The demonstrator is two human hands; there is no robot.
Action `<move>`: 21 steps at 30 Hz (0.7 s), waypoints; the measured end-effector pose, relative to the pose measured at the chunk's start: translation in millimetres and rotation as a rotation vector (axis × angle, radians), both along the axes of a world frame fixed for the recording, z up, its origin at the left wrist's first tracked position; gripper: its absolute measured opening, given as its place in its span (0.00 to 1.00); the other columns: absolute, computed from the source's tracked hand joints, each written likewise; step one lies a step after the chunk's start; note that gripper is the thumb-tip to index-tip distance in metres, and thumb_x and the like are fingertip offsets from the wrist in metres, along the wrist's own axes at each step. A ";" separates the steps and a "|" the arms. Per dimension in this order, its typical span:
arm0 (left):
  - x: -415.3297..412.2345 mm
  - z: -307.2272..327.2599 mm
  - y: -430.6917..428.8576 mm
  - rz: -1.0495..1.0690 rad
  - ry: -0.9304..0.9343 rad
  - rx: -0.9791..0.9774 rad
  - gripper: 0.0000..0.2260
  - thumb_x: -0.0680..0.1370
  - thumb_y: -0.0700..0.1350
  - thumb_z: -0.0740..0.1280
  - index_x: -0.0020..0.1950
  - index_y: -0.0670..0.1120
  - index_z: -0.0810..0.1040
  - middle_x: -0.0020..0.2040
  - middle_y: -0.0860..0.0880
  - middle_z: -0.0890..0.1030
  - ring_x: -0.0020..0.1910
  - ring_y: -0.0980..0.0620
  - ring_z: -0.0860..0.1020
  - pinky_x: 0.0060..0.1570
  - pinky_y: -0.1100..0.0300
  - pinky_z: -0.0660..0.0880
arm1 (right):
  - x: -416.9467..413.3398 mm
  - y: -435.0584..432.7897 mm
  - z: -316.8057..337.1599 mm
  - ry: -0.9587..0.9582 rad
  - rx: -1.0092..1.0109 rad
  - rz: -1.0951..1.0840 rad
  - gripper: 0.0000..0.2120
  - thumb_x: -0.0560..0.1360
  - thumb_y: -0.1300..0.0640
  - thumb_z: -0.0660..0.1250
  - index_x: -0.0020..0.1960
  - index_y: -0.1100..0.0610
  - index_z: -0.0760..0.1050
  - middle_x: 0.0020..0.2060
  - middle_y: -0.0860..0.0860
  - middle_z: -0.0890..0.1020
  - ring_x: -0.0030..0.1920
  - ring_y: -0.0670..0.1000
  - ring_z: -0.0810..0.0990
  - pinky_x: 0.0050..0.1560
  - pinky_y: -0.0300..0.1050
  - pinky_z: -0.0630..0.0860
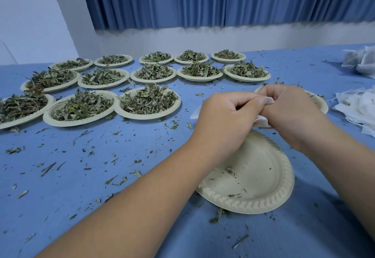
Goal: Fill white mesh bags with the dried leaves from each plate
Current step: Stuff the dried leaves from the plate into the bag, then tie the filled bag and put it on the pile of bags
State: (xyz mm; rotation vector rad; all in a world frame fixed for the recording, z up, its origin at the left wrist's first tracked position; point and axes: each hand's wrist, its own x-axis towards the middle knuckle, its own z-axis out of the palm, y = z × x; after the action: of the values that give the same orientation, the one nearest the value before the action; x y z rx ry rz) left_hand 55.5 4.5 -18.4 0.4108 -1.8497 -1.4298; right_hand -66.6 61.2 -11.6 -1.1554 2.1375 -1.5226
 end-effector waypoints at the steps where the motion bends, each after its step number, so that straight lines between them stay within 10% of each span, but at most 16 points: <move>1: 0.3 0.0 -0.1 0.005 0.002 -0.013 0.07 0.78 0.41 0.68 0.47 0.47 0.86 0.36 0.45 0.85 0.33 0.60 0.81 0.45 0.58 0.78 | 0.6 -0.4 0.2 0.013 0.002 -0.013 0.06 0.67 0.66 0.67 0.34 0.57 0.74 0.23 0.51 0.75 0.25 0.47 0.71 0.29 0.40 0.71; 6: 3.3 1.1 -7.8 0.059 0.034 -0.022 0.11 0.78 0.43 0.65 0.45 0.52 0.87 0.34 0.49 0.81 0.36 0.55 0.77 0.52 0.46 0.80 | -2.9 9.7 10.1 -0.289 -0.029 0.170 0.03 0.73 0.58 0.71 0.43 0.56 0.78 0.33 0.50 0.79 0.32 0.47 0.77 0.31 0.39 0.76; 11: 4.7 0.8 -12.4 0.163 0.042 -0.020 0.12 0.79 0.43 0.65 0.41 0.53 0.86 0.28 0.56 0.74 0.31 0.57 0.72 0.40 0.55 0.76 | -4.7 17.6 16.2 -0.463 0.017 0.336 0.16 0.72 0.72 0.63 0.56 0.58 0.77 0.49 0.59 0.81 0.42 0.53 0.84 0.34 0.43 0.79; 21: 2.8 -2.3 -11.8 0.111 0.007 -0.027 0.10 0.78 0.43 0.65 0.45 0.50 0.86 0.36 0.46 0.84 0.36 0.53 0.78 0.49 0.41 0.79 | -1.9 13.5 13.4 -0.468 -0.092 0.253 0.17 0.59 0.63 0.72 0.47 0.62 0.76 0.35 0.54 0.83 0.31 0.49 0.82 0.30 0.37 0.77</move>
State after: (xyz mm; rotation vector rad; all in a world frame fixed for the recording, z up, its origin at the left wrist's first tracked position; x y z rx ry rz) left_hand 58.3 -7.3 -20.8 0.4871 -1.8094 -1.3289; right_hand -68.5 74.7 1.8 -0.9366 1.5708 -1.5950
